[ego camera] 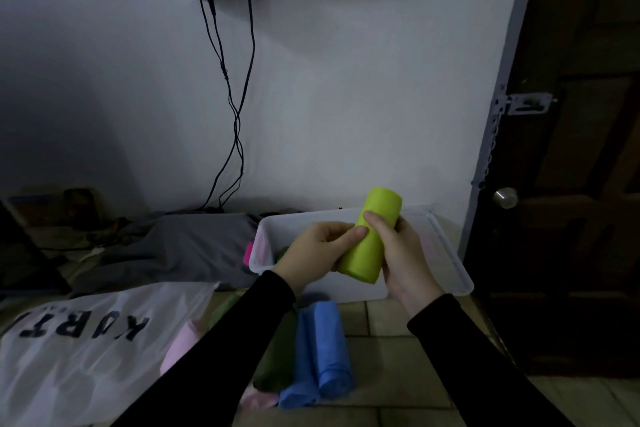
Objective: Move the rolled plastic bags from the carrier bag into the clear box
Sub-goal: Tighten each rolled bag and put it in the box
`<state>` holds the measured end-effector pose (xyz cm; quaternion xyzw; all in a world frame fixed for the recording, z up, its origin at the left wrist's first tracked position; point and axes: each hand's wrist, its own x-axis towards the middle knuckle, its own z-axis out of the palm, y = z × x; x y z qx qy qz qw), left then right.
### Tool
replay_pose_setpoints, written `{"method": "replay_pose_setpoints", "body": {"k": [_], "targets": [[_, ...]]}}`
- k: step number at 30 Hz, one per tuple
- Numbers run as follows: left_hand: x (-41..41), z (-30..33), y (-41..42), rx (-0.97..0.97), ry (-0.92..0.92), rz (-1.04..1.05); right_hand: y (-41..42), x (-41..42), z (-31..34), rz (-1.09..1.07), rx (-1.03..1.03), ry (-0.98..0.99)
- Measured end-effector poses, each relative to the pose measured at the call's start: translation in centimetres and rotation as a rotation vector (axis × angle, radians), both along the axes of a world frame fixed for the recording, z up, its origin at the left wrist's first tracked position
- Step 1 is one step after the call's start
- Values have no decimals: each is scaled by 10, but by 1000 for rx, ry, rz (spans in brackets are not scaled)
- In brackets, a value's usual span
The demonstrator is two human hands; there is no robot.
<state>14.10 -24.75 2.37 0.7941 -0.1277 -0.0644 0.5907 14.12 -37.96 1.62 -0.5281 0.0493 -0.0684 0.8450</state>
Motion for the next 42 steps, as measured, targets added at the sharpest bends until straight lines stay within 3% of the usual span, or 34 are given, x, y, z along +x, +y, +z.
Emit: {"method": "replay_pose_setpoints", "body": {"k": [6, 10, 11, 14, 18, 22, 26, 39, 42], "targets": [[10, 5, 9, -100, 148, 16, -22, 23, 3, 264, -191, -3], [31, 0, 10, -201, 236, 175, -31, 48, -12, -28, -631, -120], [38, -2, 10, -128, 223, 246, -34, 54, -17, -83, -776, -117], [63, -13, 21, 410, 77, 409, -34, 66, -34, 20, -1223, -25], [90, -29, 21, 827, 75, 392, -27, 67, -45, 127, -1594, 34], [100, -47, 6, 1075, 59, 311, -25, 63, -48, 89, -1578, 47], [107, -53, -1, 1179, 91, 231, -24, 63, -50, 87, -1548, 86], [116, -70, -12, 1100, 269, 69, -23, 60, -40, 162, -1501, 215], [117, -69, -11, 1051, 159, 47, -23, 59, -39, 156, -1501, 217]]}}
